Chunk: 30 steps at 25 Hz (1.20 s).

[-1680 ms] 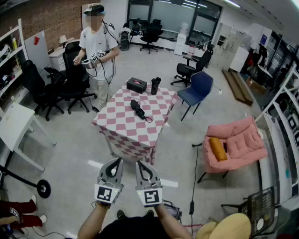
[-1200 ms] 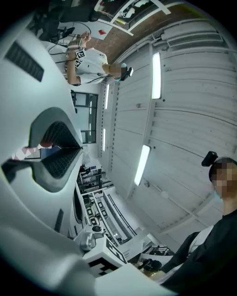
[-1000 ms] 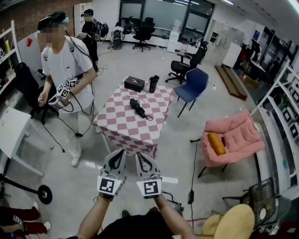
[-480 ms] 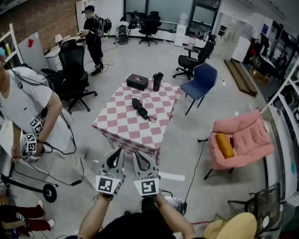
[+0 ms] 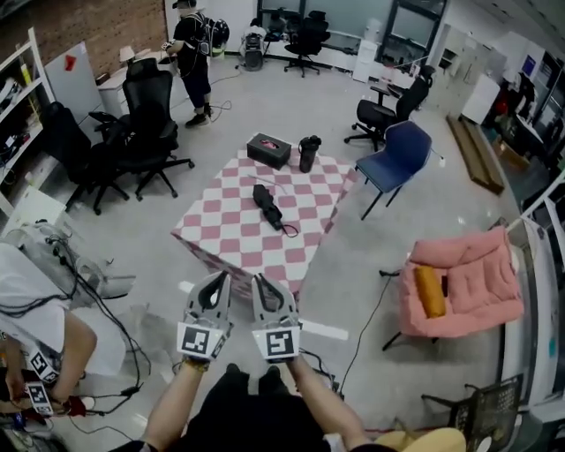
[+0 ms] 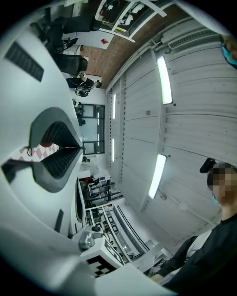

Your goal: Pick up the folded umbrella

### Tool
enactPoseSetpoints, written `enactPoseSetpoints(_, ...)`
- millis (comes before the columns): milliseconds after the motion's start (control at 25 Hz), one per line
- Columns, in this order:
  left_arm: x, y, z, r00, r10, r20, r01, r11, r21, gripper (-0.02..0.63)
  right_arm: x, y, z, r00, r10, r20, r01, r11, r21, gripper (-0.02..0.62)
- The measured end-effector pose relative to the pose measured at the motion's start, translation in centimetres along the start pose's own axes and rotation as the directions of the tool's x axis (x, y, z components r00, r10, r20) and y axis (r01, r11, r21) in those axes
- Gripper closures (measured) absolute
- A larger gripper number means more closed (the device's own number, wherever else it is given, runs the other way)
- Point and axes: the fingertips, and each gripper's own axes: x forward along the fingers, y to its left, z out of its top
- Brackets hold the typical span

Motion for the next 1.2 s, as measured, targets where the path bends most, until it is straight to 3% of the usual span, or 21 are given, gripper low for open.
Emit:
enactPoseSetpoints(200,3.3,3.0,-1.0,1.0,-0.01,0.001,0.01,1.0,-0.018,0.592,3.9,-1.3,-0.8,1.0,-0.003,-0.019,0.003,1.0,-0.031,0.578)
enactPoseSetpoints(520,8.2,7.8,-2.6,0.996,-0.089,0.029,0.09,0.994,-0.053,0.592,10.2,-2.5,-1.8,0.996,-0.08,-0.038,0.077,0.995,-0.065,0.577)
enactPoseSetpoints(720,10.8,10.5,-4.2,0.993,-0.12,-0.004,0.12,0.991,-0.056,0.592,13.5,-4.1,-2.9,0.991,-0.128,-0.036,0.125,0.99,-0.07,0.577)
enactPoseSetpoints(1200,22.2,13.5,-8.8,0.992,-0.118,-0.042,0.115,0.991,-0.063,0.592,22.4,-12.5,-7.4,0.99,-0.129,-0.064,0.126,0.991,-0.045,0.577)
